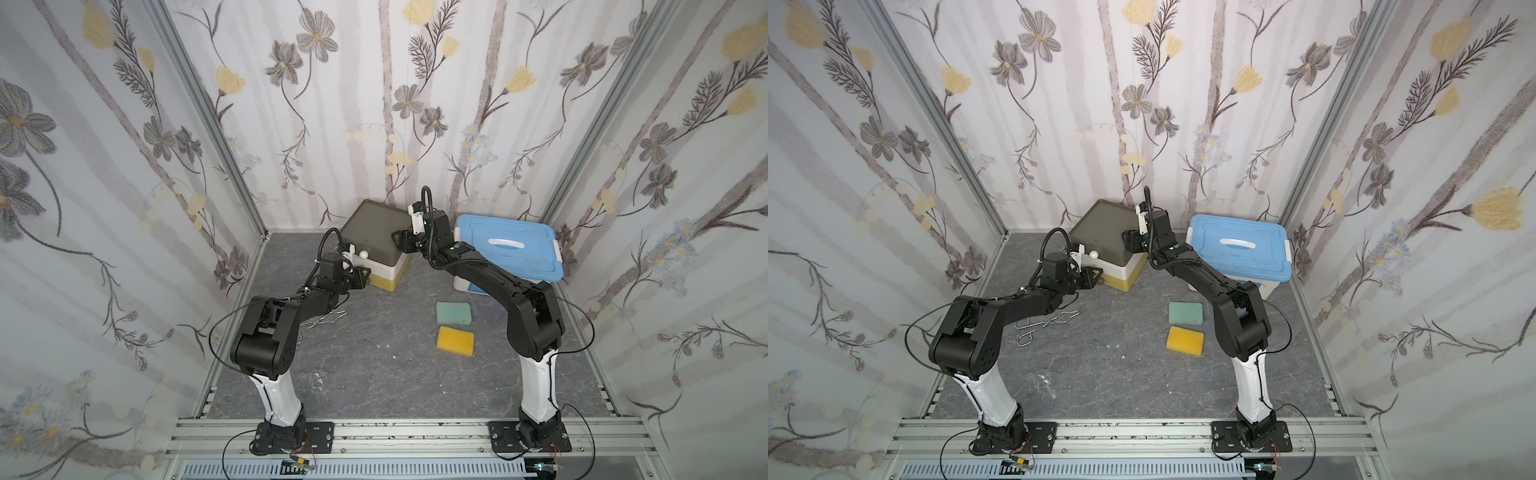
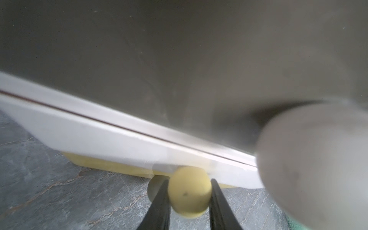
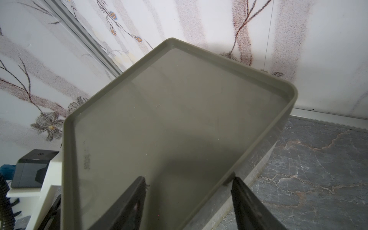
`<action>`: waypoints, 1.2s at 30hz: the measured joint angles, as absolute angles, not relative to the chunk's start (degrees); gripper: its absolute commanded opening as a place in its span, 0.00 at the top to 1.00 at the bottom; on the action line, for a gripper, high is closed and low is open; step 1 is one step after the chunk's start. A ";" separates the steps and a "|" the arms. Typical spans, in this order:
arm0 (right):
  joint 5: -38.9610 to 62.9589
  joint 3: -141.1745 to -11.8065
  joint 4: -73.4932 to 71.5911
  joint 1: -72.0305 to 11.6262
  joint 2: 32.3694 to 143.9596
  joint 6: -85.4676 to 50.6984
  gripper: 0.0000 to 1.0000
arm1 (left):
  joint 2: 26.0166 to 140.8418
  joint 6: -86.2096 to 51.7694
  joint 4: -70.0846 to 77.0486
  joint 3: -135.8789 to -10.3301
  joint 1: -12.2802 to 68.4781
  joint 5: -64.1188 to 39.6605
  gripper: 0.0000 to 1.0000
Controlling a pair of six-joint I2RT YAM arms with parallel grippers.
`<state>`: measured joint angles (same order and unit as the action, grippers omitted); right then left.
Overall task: Take the sponge out of the drawer
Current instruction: Open the drawer in the storage box.
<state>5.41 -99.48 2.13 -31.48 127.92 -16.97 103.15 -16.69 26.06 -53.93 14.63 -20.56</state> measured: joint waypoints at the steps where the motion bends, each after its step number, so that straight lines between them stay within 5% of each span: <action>1: 5.41 -99.48 2.11 -31.48 127.94 -16.99 0.31 | 103.00 -16.71 26.55 -53.52 14.63 -20.49 0.79; 36: 4.89 -100.12 1.19 -31.14 128.73 -17.21 0.31 | 70.30 -22.02 10.98 -31.75 16.95 -7.55 0.80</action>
<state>4.89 -100.12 1.19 -31.14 128.73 -17.21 70.30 -22.02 10.98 -31.75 16.95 -7.55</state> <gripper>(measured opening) 0.693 0.287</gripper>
